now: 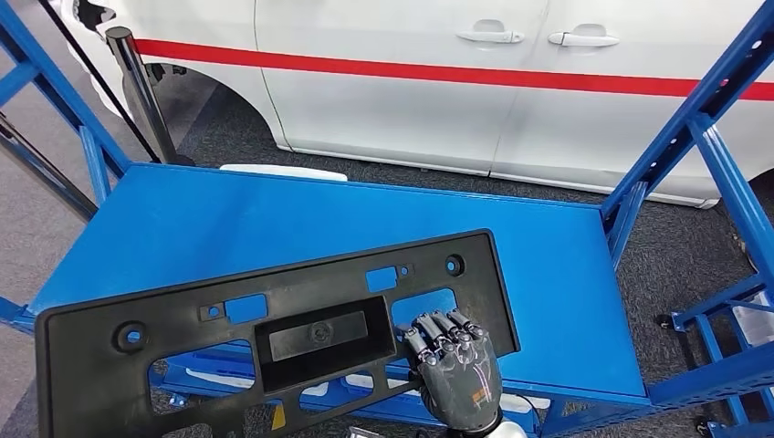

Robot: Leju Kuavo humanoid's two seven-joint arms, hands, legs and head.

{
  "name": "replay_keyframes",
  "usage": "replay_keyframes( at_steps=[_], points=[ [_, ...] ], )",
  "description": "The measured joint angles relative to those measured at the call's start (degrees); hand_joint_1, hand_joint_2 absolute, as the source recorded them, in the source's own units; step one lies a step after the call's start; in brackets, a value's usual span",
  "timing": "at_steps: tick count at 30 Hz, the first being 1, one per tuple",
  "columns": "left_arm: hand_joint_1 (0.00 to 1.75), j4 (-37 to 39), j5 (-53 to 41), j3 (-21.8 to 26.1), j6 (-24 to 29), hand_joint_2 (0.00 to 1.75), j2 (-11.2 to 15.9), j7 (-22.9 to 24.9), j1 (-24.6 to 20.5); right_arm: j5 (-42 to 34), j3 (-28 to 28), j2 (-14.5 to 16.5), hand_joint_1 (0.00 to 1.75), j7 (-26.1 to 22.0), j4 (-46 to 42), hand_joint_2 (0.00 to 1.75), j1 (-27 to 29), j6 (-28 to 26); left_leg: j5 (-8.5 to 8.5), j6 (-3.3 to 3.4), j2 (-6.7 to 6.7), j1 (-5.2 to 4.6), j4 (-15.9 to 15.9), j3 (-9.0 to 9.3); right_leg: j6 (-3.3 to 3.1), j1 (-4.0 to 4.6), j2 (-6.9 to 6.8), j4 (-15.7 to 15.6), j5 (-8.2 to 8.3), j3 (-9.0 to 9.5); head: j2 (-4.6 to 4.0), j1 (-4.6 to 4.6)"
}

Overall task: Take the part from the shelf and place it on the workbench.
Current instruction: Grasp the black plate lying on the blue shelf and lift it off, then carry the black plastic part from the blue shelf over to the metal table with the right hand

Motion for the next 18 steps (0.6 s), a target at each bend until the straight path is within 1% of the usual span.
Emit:
replay_keyframes(
  at_steps=[1,2,3,4,5,6,8,9,10,11,12,13,14,15,16,17,18],
  points=[
    [0.00,0.00,-0.01,0.00,-0.11,1.75,-0.01,0.00,0.00,-0.16,0.00,0.02,1.75,-0.14,0.04,1.75,-0.02,0.00,0.06,-0.32,-0.01,-0.09,0.03,-0.10,-0.25,0.16,0.05,-0.95,0.03,0.30,0.00,-0.02],
    [0.00,0.00,-0.01,0.00,-0.15,1.75,-0.01,0.00,-0.01,-0.32,0.00,0.03,1.75,-0.31,0.08,1.75,-0.01,0.00,0.18,-0.68,-0.01,-0.15,0.01,-0.17,-0.50,0.30,0.10,-1.11,0.16,0.25,0.00,-0.03],
    [0.00,0.00,-0.02,0.00,-0.16,1.75,-0.01,0.00,0.00,-0.45,0.00,0.08,1.75,-0.51,0.10,1.75,0.00,0.00,0.22,-1.01,-0.01,-0.09,-0.03,-0.22,-0.88,0.20,0.11,-1.24,0.38,0.17,0.00,-0.03],
    [0.00,0.00,-0.04,0.00,-0.17,1.75,-0.02,0.00,0.01,-0.52,0.00,0.15,1.75,-0.68,0.11,1.75,0.00,0.00,-0.11,-1.32,-0.01,0.00,0.28,-0.38,-1.28,0.11,0.09,-1.43,0.62,0.15,0.00,-0.03],
    [0.00,0.00,-0.08,0.00,-0.16,1.75,-0.02,-0.01,0.01,-0.56,0.00,0.28,1.75,-0.84,0.11,1.75,0.00,0.00,-1.06,-1.60,0.00,0.08,1.39,-0.83,-1.67,-0.02,0.02,-1.63,0.87,0.11,0.00,-0.06],
    [0.00,0.00,-0.11,0.00,-0.14,1.75,-0.03,-0.02,0.02,-0.60,0.00,0.43,1.75,-0.95,0.11,1.75,0.00,0.00,-2.66,-1.86,0.00,0.17,3.57,-1.72,-2.00,-0.12,-0.06,-1.79,1.09,0.03,0.00,-0.08],
    [0.00,0.00,-0.16,0.00,-0.07,1.75,-0.04,-0.06,0.03,-0.69,0.00,0.67,1.75,-1.05,0.16,1.75,0.02,0.00,-6.72,-2.33,0.03,0.29,10.63,-4.53,-2.33,-0.03,-0.21,-1.75,1.30,-0.31,0.00,-0.14],
    [0.00,0.00,-0.16,0.00,-0.02,1.75,-0.04,-0.09,0.02,-0.75,0.00,0.70,1.75,-1.08,0.23,1.75,0.03,0.00,-8.05,-2.49,0.03,0.33,13.81,-5.71,-2.39,0.02,-0.27,-1.69,1.37,-0.48,0.00,-0.14],
    [0.00,0.00,-0.16,0.00,0.02,1.75,-0.04,-0.11,-0.01,-0.79,0.00,0.73,1.75,-1.12,0.35,1.75,0.04,0.01,-8.38,-2.58,0.04,0.33,15.44,-6.14,-2.41,0.05,-0.31,-1.61,1.42,-0.62,0.00,-0.14],
    [0.00,0.00,-0.16,0.00,0.04,1.75,-0.04,-0.13,-0.03,-0.84,0.00,0.74,1.75,-1.16,0.46,1.75,0.05,0.01,-7.58,-2.57,0.04,0.33,14.83,-5.47,-2.40,0.07,-0.32,-1.52,1.46,-0.70,0.00,-0.14],
    [0.00,0.00,-0.17,0.00,0.05,1.75,-0.03,-0.12,-0.04,-0.90,0.00,0.75,1.75,-1.19,0.54,1.75,0.05,0.01,-5.93,-2.46,0.05,0.33,12.08,-3.77,-2.37,0.08,-0.30,-1.41,1.48,-0.73,0.00,-0.14],
    [0.00,0.00,-0.17,0.00,0.05,1.75,-0.03,-0.11,-0.04,-0.97,0.00,0.79,1.75,-1.23,0.58,1.75,0.04,0.01,-4.15,-2.25,0.05,0.32,8.06,-1.56,-2.32,0.08,-0.27,-1.29,1.49,-0.76,0.00,-0.14],
    [0.00,0.00,-0.17,0.00,0.06,1.75,-0.02,-0.11,-0.05,-1.04,0.00,0.83,1.75,-1.26,0.60,1.75,0.02,0.00,-2.87,-2.03,0.03,0.21,4.28,0.44,-2.18,0.20,-0.23,-1.15,1.51,-0.84,0.00,-0.14],
    [0.00,0.00,-0.18,0.00,0.07,1.75,-0.02,-0.10,-0.08,-1.14,0.00,0.87,1.75,-1.28,0.60,1.75,0.00,0.00,-2.13,-1.79,0.01,0.11,1.54,1.77,-1.93,0.29,-0.21,-1.04,1.59,-1.01,0.00,-0.13],
    [0.00,0.00,-0.19,0.00,0.08,1.75,-0.02,-0.10,-0.13,-1.22,0.00,0.90,1.75,-1.30,0.61,1.75,-0.03,0.00,-1.96,-1.56,-0.02,-0.01,0.15,2.29,-1.63,0.37,-0.20,-0.97,1.71,-1.21,0.00,-0.12],
    [0.00,0.00,-0.19,0.00,0.08,1.75,-0.02,-0.10,-0.14,-1.29,0.00,0.90,1.75,-1.30,0.63,1.75,-0.06,0.00,-1.96,-1.36,-0.05,-0.14,-0.13,2.27,-1.26,0.42,-0.20,-0.98,1.89,-1.39,0.00,-0.11],
    [0.00,0.00,-0.20,0.00,0.09,1.75,-0.02,-0.09,-0.10,-1.34,0.00,0.90,1.75,-1.30,0.64,1.75,-0.08,0.00,-1.70,-1.00,-0.06,-0.06,-0.34,2.15,-0.90,0.42,-0.19,-1.04,2.06,-1.52,0.00,-0.10]
  ],
)
